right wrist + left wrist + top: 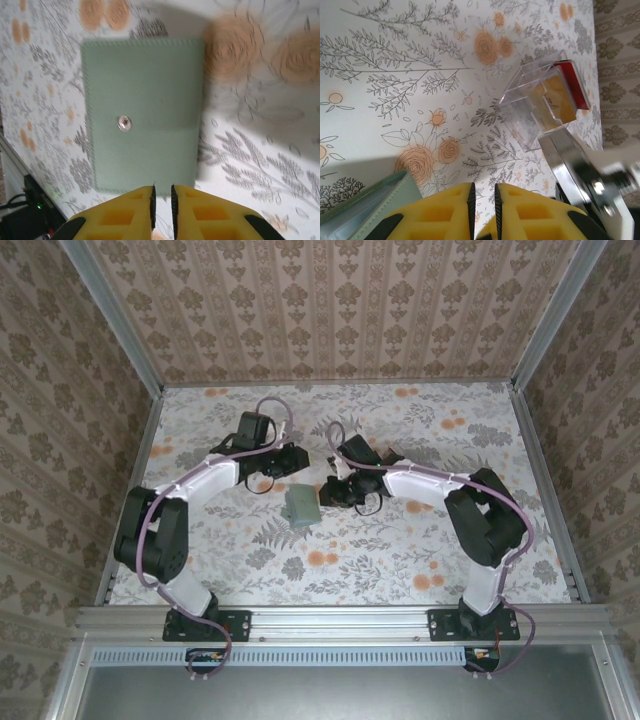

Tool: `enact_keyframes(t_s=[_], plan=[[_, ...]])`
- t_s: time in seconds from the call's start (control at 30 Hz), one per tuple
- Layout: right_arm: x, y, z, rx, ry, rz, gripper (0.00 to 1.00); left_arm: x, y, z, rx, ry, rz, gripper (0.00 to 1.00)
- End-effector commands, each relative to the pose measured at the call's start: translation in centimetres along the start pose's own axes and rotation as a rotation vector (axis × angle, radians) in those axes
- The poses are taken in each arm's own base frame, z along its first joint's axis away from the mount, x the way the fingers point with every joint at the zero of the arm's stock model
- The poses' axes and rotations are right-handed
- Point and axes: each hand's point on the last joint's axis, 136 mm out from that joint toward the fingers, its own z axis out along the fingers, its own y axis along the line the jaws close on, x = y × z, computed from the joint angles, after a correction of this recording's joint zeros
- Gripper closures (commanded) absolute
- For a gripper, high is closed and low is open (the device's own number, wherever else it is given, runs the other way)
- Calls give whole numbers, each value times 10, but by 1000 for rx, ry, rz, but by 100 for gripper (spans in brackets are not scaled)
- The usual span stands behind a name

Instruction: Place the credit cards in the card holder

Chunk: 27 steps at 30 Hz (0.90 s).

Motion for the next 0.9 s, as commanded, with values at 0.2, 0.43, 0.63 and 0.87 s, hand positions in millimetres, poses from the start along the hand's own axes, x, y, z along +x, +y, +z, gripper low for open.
enact_keyframes(t_s=[0.2, 0.43, 0.63, 0.87], plan=[[38, 19, 38, -66, 6, -20, 82, 20, 55, 23, -87, 80, -53, 80], [16, 2, 58, -8, -21, 18, 83, 44, 86, 18, -136, 103, -95, 81], [-18, -17, 51, 30, -71, 36, 83, 68, 105, 13, -173, 121, -130, 81], [-67, -33, 42, 41, -119, 45, 82, 91, 111, 10, -184, 134, -162, 81]])
